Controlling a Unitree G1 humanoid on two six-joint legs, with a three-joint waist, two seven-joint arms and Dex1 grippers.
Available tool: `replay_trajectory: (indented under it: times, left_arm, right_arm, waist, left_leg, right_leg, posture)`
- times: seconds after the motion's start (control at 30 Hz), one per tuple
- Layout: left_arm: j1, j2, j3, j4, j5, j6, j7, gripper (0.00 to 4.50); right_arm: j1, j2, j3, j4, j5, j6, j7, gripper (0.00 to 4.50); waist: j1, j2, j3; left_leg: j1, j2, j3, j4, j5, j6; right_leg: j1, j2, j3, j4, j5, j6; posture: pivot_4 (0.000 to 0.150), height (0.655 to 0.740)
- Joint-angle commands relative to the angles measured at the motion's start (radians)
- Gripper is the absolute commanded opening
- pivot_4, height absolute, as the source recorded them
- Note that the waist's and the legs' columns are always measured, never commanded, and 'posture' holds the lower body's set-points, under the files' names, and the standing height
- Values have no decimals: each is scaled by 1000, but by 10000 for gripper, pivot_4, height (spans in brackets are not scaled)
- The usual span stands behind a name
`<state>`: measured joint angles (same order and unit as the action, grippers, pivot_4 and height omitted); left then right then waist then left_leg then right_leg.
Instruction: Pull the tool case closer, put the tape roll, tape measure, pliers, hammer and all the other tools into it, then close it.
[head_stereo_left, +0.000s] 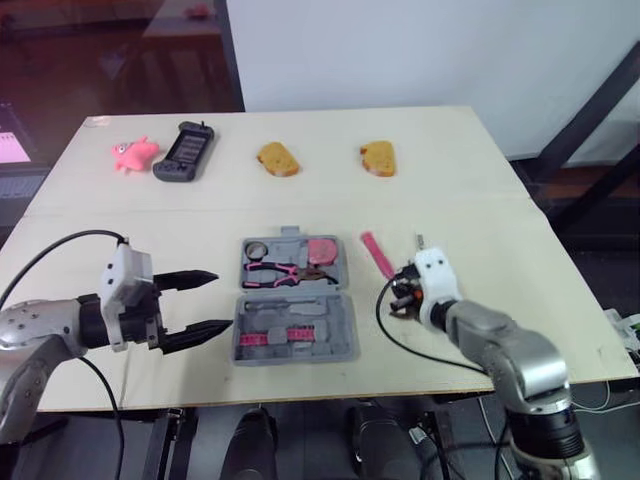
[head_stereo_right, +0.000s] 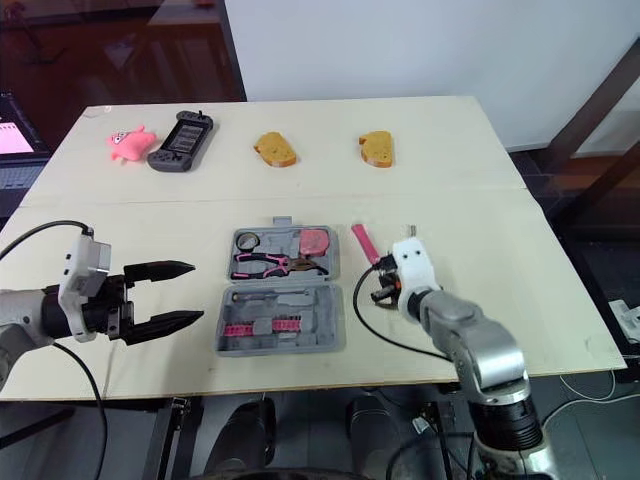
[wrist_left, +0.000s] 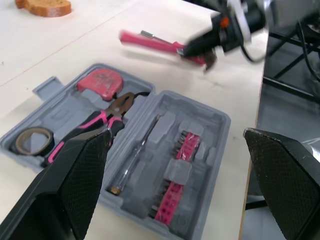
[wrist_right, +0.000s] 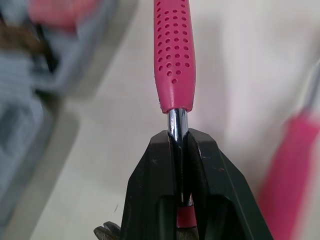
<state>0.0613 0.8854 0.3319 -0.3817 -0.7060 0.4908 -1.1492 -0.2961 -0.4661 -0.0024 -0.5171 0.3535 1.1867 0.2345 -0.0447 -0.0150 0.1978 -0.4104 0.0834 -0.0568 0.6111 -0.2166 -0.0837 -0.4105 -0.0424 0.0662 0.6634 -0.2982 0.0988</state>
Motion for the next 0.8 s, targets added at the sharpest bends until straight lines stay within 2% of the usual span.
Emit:
replay_trajectory:
  times: [0.03, 0.1, 0.2, 0.37, 0.43, 0.47, 0.57, 0.67, 0.8]
  left_arm:
    - [-15, 14, -47, 8, 57, -35, -6, 45000]
    - [-40, 15, -91, 50, 118, -40, 25, 45000]
    - [-68, -13, -101, 94, 140, -85, 26, 45000]
    - [-67, -25, -74, 157, 178, -147, 33, 45000]
    - [-35, -33, -55, 159, 251, -231, 80, 45000]
    - [-18, -31, -44, 157, 244, -232, 73, 45000]
    - [14, -38, -12, 160, 216, -276, 33, 45000]
    - [72, -42, 21, 159, 251, -356, 23, 45000]
    - [158, -45, 80, 130, 203, -393, -29, 45000]
  right_arm:
    - [-136, -82, -10, -101, 59, 79, 85, 834]
    - [-187, -225, 132, -109, -34, -34, 139, 834]
    - [-250, -333, 243, -77, -35, -108, 275, 834]
    - [-506, -348, 351, 36, 51, -22, 496, 834]
    - [-619, -358, 437, 68, 73, 31, 593, 834]
    - [-664, -358, 476, 80, 79, 44, 632, 834]
    - [-752, -335, 556, 114, 96, 90, 702, 834]
    - [-818, -258, 637, 166, 114, 153, 735, 834]
    - [-841, -228, 758, 179, 73, 109, 762, 834]
  waist:
    - [0, 1, 1]
    - [1, 3, 2]
    - [1, 1, 1]
    - [-4, 2, 2]
    - [-7, 3, 2]
    - [-8, 3, 2]
    - [0, 2, 2]
    - [1, 2, 2]
    - [2, 2, 2]
  left_leg:
    - [0, 0, 0, 0, 0, 0]
    - [0, -1, 0, 0, 0, 0]
    - [0, 0, 0, 0, 0, 0]
    - [0, 0, 1, 0, 0, 0]
    - [0, 0, 1, 1, 0, 0]
    - [0, 0, 1, 0, 0, 0]
    - [0, 0, 1, -1, 0, 0]
    - [-2, 0, 2, 0, 0, 0]
    - [-8, 0, 2, 1, 0, 0]
  right_leg:
    - [0, 0, 0, 0, 0, 0]
    - [0, 0, 0, 0, 0, 0]
    - [-1, 0, 0, 0, 0, 0]
    - [-1, 0, 1, 1, 0, 0]
    - [-3, 0, 1, 1, 1, 1]
    - [-3, 0, 2, 2, 1, 2]
    - [-3, 0, 1, 2, 1, 2]
    - [-4, -1, 1, 1, 1, 1]
    - [-10, -1, 1, 2, 2, 3]
  posture:
    - [1500, 7400]
    - [1500, 7400]
    - [1500, 7400]
    - [1500, 7400]
    - [1500, 7400]
    - [1500, 7400]
    - [1500, 7400]
    - [1500, 7400]
    - [1500, 7400]
